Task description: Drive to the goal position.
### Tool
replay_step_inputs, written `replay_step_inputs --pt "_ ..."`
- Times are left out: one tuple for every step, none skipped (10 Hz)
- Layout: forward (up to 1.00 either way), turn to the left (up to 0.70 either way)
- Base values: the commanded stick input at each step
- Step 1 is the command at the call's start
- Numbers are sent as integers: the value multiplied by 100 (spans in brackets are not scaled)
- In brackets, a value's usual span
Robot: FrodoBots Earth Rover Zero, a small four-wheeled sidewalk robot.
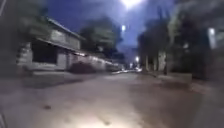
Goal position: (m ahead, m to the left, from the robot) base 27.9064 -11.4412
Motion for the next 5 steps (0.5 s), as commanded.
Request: replay_step_inputs --pt "85 1" --pt "85 -28" --pt "85 -33" --pt "85 -33" --pt "85 -33"
